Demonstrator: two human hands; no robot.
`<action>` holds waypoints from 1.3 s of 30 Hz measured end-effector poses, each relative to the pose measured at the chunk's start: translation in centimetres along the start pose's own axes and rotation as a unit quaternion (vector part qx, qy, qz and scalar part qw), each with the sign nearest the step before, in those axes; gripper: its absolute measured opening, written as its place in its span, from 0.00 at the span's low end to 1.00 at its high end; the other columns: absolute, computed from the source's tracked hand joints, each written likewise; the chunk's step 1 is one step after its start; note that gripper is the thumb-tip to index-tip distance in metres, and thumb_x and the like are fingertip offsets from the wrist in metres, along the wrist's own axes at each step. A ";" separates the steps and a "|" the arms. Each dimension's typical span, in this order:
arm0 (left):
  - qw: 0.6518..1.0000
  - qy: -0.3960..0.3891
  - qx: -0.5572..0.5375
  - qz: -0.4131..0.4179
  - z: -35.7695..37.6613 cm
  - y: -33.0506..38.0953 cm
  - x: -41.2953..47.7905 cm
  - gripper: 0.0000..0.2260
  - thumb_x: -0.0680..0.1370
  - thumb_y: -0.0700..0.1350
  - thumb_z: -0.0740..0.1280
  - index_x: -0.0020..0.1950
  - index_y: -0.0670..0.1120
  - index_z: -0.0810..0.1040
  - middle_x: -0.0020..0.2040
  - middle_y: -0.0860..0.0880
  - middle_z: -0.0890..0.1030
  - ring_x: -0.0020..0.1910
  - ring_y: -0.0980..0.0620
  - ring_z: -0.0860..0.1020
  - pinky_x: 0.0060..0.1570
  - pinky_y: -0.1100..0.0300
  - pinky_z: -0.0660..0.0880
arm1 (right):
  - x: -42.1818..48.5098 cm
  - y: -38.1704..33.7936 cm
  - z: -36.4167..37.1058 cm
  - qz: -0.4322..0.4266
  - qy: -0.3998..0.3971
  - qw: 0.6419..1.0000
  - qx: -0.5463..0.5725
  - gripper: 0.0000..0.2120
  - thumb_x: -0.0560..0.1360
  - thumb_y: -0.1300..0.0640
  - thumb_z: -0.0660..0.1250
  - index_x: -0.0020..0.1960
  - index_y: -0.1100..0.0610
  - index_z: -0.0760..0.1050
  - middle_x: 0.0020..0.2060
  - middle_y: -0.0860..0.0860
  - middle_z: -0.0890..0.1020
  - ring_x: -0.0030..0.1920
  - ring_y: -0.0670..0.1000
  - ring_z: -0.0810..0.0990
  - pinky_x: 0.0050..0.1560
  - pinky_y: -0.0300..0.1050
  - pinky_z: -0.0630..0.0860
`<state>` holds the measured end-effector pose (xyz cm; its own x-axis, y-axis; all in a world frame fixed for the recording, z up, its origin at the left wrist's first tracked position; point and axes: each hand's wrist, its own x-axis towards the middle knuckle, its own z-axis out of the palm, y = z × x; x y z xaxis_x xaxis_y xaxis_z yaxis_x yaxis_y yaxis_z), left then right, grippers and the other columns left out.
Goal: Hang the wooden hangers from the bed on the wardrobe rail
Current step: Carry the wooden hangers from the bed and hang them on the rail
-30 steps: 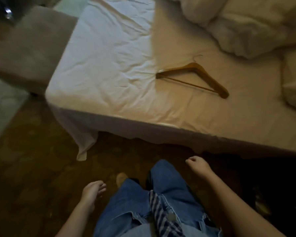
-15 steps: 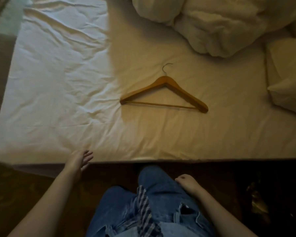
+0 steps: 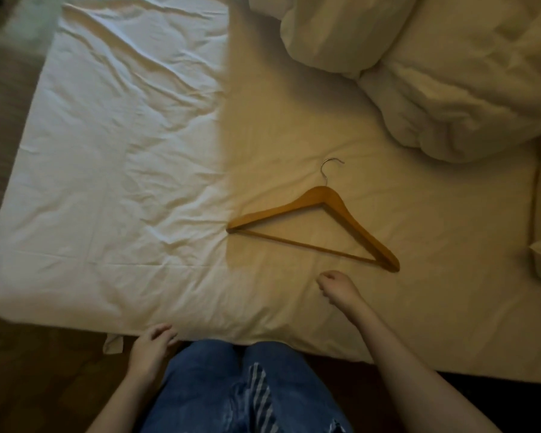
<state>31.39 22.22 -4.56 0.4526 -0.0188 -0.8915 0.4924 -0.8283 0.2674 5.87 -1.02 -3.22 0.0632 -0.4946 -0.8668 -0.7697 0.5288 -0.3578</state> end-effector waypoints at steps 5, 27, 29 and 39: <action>0.994 -0.056 0.066 0.061 1.6 7.2 2.5 0.15 0.78 0.40 0.62 0.63 0.37 0.73 0.60 0.36 0.78 0.60 0.39 0.76 0.55 0.52 0.70 | 1.8 -6.3 1.0 0.005 0.055 0.991 0.121 0.15 0.77 0.52 0.60 0.58 0.61 0.74 0.48 0.52 0.77 0.52 0.53 0.75 0.58 0.50 0.73; 0.961 -0.127 0.129 0.207 5.4 21.8 8.5 0.09 0.76 0.41 0.65 0.56 0.46 0.76 0.53 0.44 0.81 0.47 0.51 0.79 0.46 0.59 0.74 | 11.7 -14.5 9.0 0.159 0.080 0.890 0.419 0.29 0.70 0.49 0.71 0.67 0.58 0.68 0.62 0.54 0.76 0.61 0.57 0.75 0.63 0.52 0.73; 0.962 -0.131 0.128 0.203 5.8 21.8 8.4 0.10 0.76 0.41 0.65 0.57 0.46 0.76 0.53 0.44 0.80 0.46 0.51 0.79 0.48 0.58 0.74 | 11.6 -14.5 9.0 0.161 0.084 0.882 0.435 0.27 0.70 0.50 0.71 0.65 0.59 0.69 0.61 0.55 0.77 0.59 0.57 0.76 0.61 0.51 0.74; 0.955 -0.159 0.143 0.204 8.9 20.9 5.9 0.14 0.76 0.41 0.64 0.61 0.42 0.75 0.53 0.43 0.80 0.49 0.48 0.79 0.46 0.60 0.74 | 8.9 -15.1 8.3 0.145 0.185 0.869 0.435 0.25 0.69 0.54 0.73 0.62 0.61 0.69 0.54 0.53 0.78 0.53 0.54 0.77 0.52 0.43 0.73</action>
<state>37.78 -0.15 -7.48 0.2915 -0.5045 -0.8127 0.0786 -0.8341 0.5459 23.35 -7.72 -8.38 -0.3859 -0.3557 -0.8512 0.0627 0.9104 -0.4089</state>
